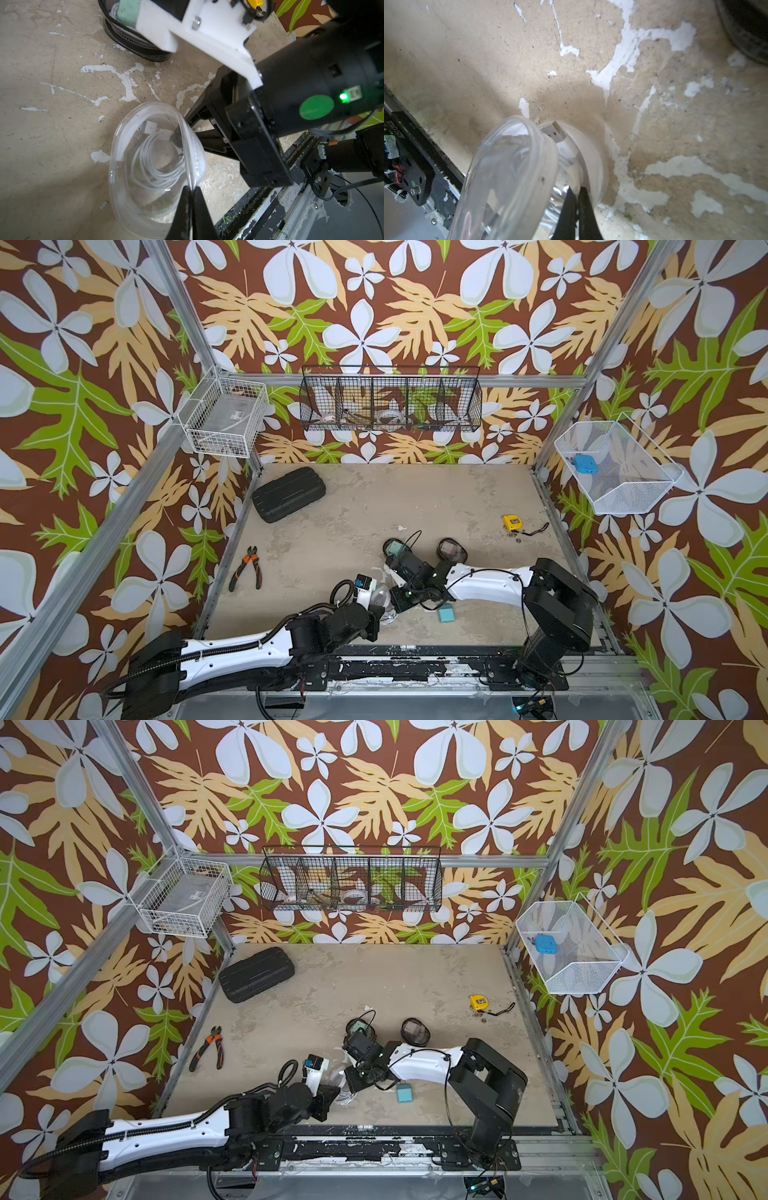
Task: Pack away charging kits
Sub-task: Place the charging cable in the storage bag, then pick up the plug from the center of the board.
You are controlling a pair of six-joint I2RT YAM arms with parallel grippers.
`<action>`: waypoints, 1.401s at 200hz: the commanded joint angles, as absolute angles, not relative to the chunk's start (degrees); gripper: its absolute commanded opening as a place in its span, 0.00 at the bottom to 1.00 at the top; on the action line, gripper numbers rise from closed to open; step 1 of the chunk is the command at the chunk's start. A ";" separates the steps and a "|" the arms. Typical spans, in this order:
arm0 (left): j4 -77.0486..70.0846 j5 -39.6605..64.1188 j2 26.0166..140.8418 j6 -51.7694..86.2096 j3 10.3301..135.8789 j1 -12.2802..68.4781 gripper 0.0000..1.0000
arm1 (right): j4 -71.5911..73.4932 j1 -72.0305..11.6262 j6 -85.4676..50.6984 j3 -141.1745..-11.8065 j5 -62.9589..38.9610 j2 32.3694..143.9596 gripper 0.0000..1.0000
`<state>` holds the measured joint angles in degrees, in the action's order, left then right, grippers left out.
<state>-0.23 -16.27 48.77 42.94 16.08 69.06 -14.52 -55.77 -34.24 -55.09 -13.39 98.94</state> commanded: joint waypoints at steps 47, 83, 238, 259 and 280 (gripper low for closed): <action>-1.85 -16.91 49.28 42.73 15.92 68.99 0.00 | -14.74 -55.84 -33.46 -57.85 -14.71 101.12 0.00; 0.77 -20.43 48.35 43.68 16.17 68.99 0.00 | -14.50 -55.93 -34.32 -53.83 -13.95 98.87 0.00; 3.92 -19.61 54.97 39.65 22.27 68.99 0.00 | -26.97 -48.51 -38.23 -42.31 -5.53 72.66 0.61; 3.61 -19.42 54.94 39.15 22.74 68.99 0.00 | -30.10 -45.27 -38.14 -37.80 -0.42 68.28 0.73; 3.30 -19.09 54.95 38.65 23.11 68.99 0.00 | -29.10 -43.33 -38.32 -34.79 -0.59 66.99 0.75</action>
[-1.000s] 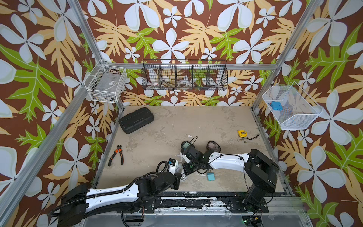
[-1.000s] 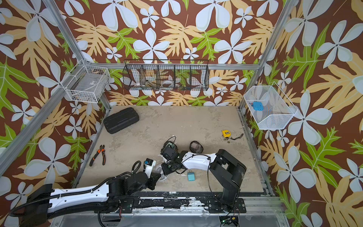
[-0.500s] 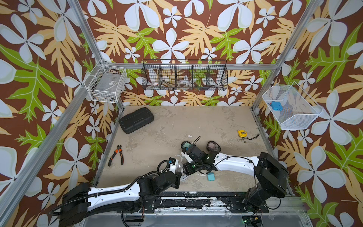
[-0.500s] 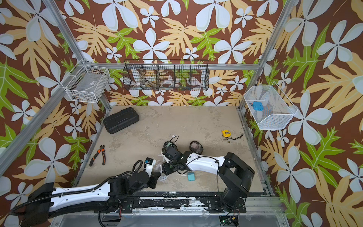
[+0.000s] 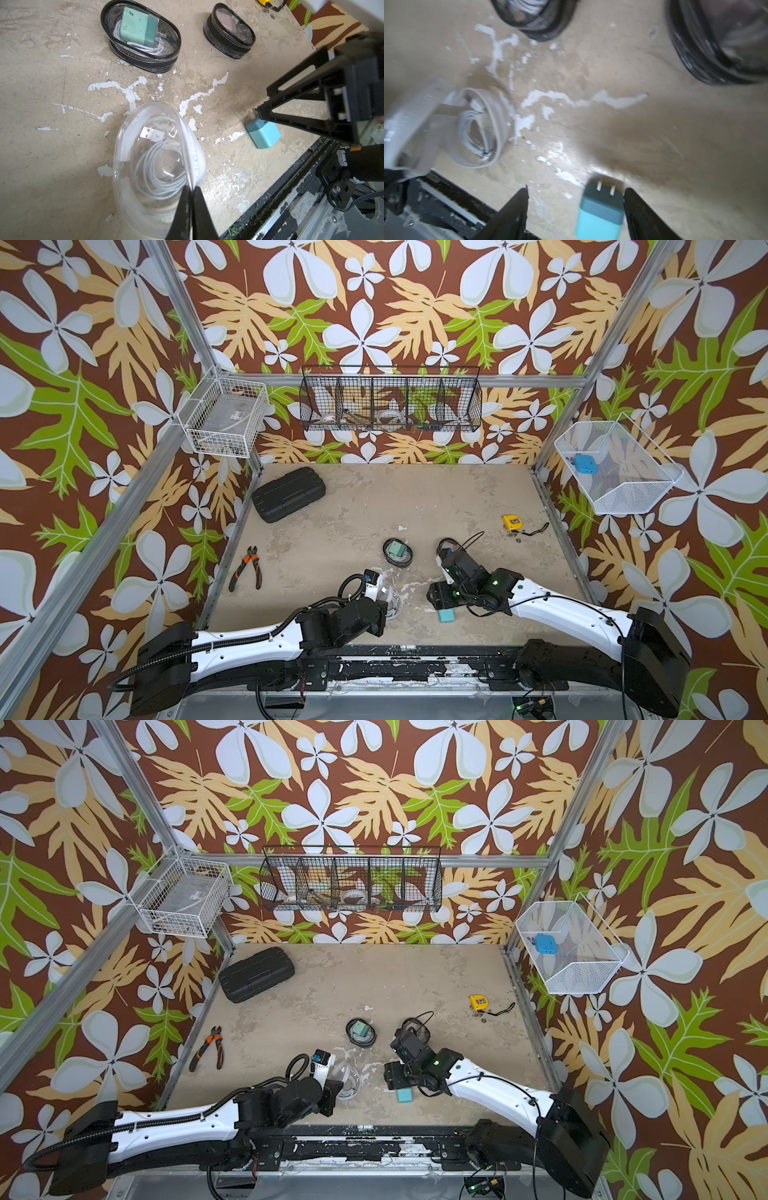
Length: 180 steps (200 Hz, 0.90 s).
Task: Pack away charging kits
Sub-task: Pick up the plug from the center of the board.
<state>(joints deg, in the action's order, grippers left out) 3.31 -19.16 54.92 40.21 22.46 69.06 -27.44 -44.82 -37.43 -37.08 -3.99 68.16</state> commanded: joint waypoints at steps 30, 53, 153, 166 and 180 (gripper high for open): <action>3.23 -18.91 55.19 38.47 23.12 68.99 0.00 | -25.31 -43.25 -37.96 -32.84 -4.07 70.38 0.72; 3.12 -18.98 54.85 38.95 22.89 68.99 0.00 | -23.91 -43.30 -37.52 -32.14 -5.44 71.90 0.65; 3.16 -19.31 55.75 39.46 22.76 68.97 0.00 | -24.59 -46.82 -40.50 -29.76 -8.07 70.88 0.59; 3.19 -19.42 55.68 39.65 22.54 68.97 0.00 | -24.67 -47.04 -40.34 -29.70 -7.65 71.35 0.52; 3.25 -19.51 55.55 39.73 22.35 68.96 0.00 | -25.28 -47.03 -39.96 -30.19 -6.54 71.65 0.41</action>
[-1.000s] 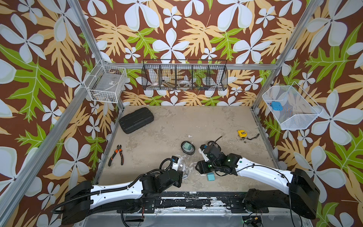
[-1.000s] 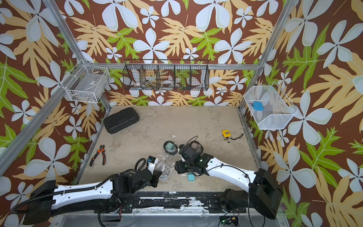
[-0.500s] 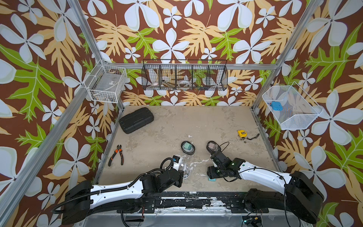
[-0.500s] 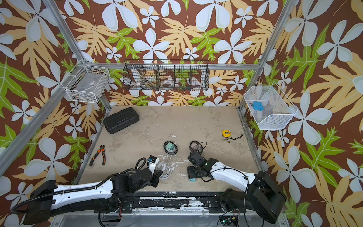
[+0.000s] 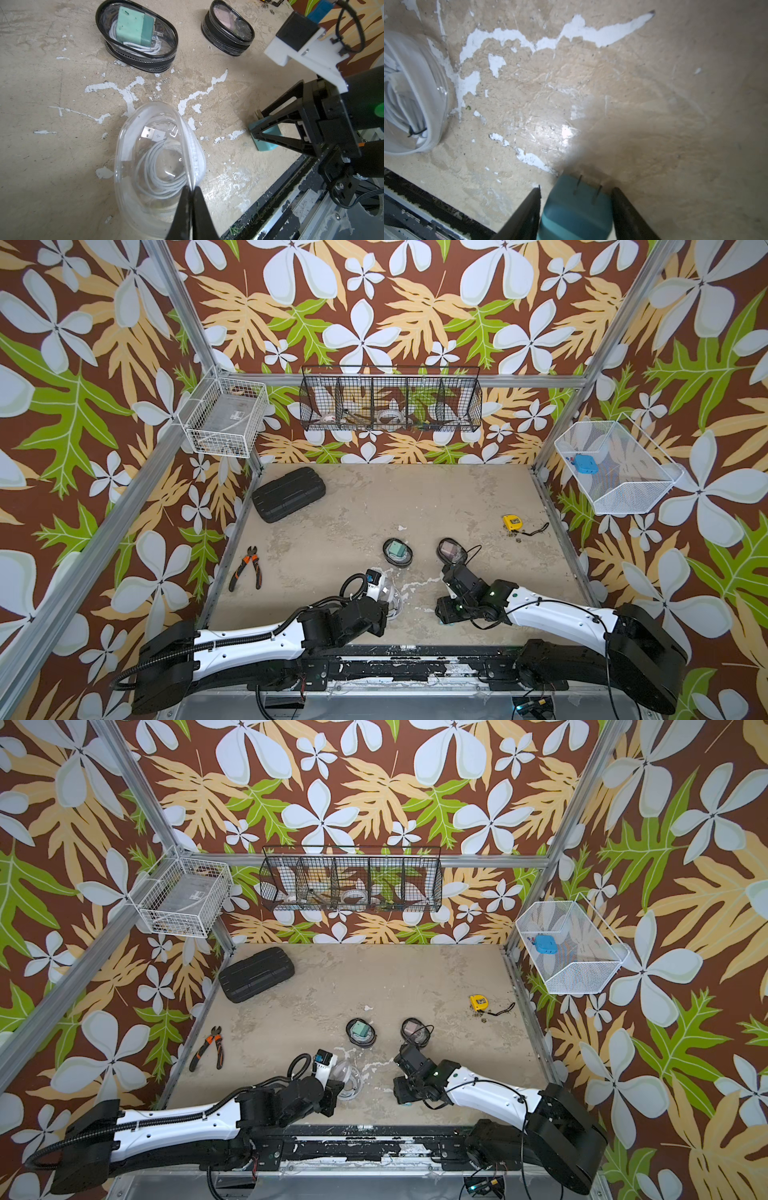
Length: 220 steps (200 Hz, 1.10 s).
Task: Pack away charging kits
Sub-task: Pick up the plug from the center of the board, then place the storage bag at the center of the board, then place the plug in the storage bag.
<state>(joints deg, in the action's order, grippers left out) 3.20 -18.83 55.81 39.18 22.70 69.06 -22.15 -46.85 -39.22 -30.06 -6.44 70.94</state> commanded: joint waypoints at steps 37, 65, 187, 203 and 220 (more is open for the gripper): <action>3.24 -18.32 55.60 39.99 22.33 68.74 0.00 | -27.50 -47.11 -38.24 -34.72 -4.42 71.55 0.21; 1.23 -13.99 55.07 40.29 22.30 67.52 0.00 | -25.86 -47.07 -37.79 -40.93 -7.61 72.32 0.20; -8.64 -6.28 55.04 46.69 19.51 62.58 0.00 | -11.69 -51.98 -38.80 -51.15 -18.76 89.44 0.18; -10.10 -6.14 54.53 47.62 18.71 62.49 0.00 | -10.27 -52.03 -38.95 -50.80 -18.57 90.91 0.18; -10.35 -6.61 53.62 47.88 17.94 62.50 0.00 | -9.69 -52.03 -38.85 -50.84 -18.19 91.97 0.19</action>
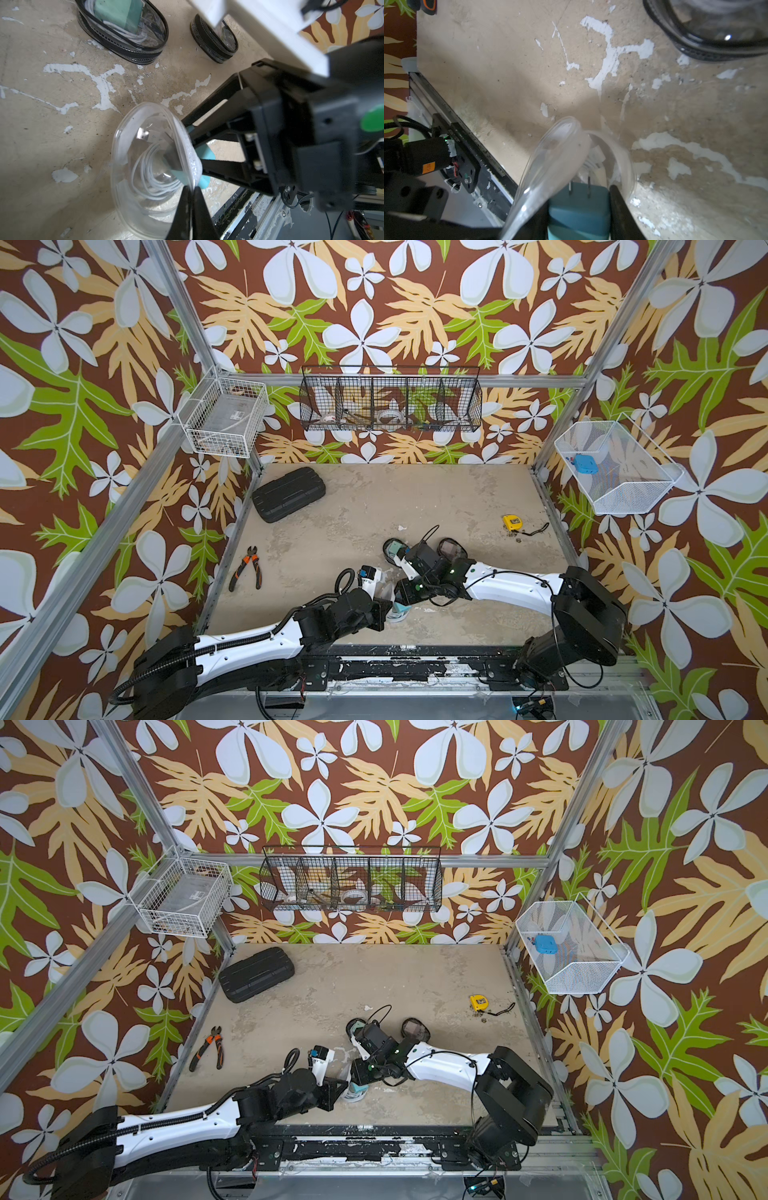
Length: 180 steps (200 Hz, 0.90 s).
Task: Pack away charging kits
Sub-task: Place the plug in the storage bag.
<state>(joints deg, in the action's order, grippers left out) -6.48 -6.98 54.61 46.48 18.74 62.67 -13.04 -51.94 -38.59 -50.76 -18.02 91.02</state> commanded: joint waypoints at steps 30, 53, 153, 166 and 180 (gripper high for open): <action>-11.55 -5.83 52.14 48.34 16.17 61.97 0.00 | -7.91 -52.03 -39.19 -50.65 -18.87 93.94 0.21; -12.78 -4.52 52.47 48.82 15.28 61.95 0.00 | -6.41 -52.03 -39.63 -50.79 -19.32 95.65 0.23; -10.38 -5.54 53.66 48.82 14.78 61.93 0.00 | -6.68 -52.29 -41.59 -47.06 -20.92 89.61 0.55; -10.20 -5.71 53.36 48.79 14.72 61.88 0.00 | -6.09 -52.29 -41.92 -44.98 -20.77 89.43 0.51; -10.02 -5.80 53.18 48.78 14.68 61.88 0.00 | -5.72 -52.29 -42.02 -43.26 -20.19 89.30 0.48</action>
<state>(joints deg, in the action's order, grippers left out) -10.90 -5.52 53.45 49.12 14.50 61.98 -6.44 -52.21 -41.47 -45.36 -20.53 89.60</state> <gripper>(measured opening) 0.061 0.497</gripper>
